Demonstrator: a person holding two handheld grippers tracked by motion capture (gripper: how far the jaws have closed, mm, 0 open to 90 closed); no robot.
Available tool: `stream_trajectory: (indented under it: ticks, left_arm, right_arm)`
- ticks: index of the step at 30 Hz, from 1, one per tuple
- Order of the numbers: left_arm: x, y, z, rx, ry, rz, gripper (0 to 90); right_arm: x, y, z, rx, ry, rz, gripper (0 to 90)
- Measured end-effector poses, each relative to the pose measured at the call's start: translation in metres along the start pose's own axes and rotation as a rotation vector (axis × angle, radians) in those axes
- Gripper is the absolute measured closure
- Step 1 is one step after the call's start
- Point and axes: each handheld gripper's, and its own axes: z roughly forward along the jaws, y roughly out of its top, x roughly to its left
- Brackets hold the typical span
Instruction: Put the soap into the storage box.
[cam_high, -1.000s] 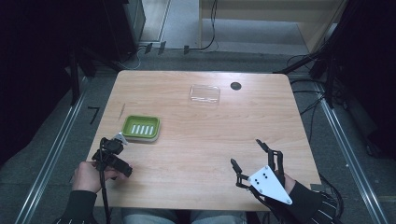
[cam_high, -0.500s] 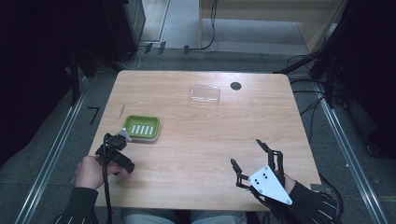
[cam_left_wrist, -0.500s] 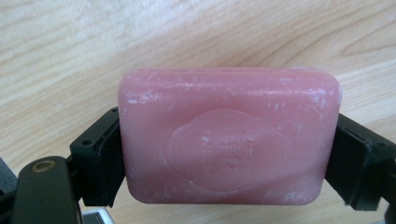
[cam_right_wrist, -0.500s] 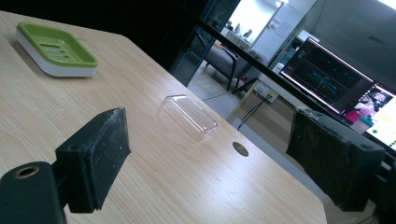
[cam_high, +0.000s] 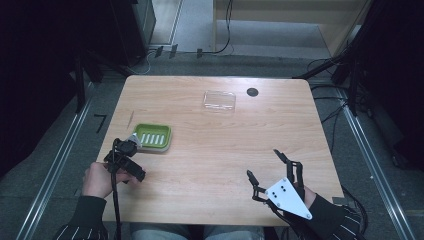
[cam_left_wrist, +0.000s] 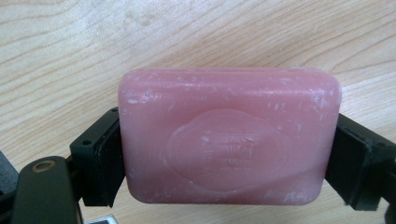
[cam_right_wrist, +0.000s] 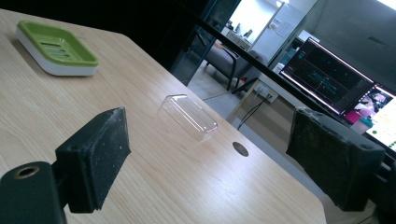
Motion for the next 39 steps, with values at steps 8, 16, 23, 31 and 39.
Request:
stream_trajectory:
  ticks: [8,16,23,31,39]
  left_arm:
    - [0.001,0.002,-0.008,-0.002,-0.001,0.011,14.0]
    - [0.0,0.008,-0.013,-0.016,-0.004,0.021,14.0]
    - [-0.001,0.012,-0.021,-0.025,-0.008,0.027,13.9]
    - [0.002,0.019,-0.028,-0.038,-0.015,0.03,14.0]
    - [0.0,0.026,-0.032,-0.05,-0.016,0.043,14.0]
  right_arm:
    - [0.0,0.0,0.0,-0.001,0.0,0.002,13.2]
    - [0.0,0.0,0.0,0.0,-0.001,-0.001,13.2]
    - [0.0,0.0,0.0,0.0,0.001,-0.001,13.2]
    - [0.0,0.0,0.0,0.0,0.001,0.0,13.2]
    - [0.0,0.0,0.0,0.0,0.001,-0.002,13.2]
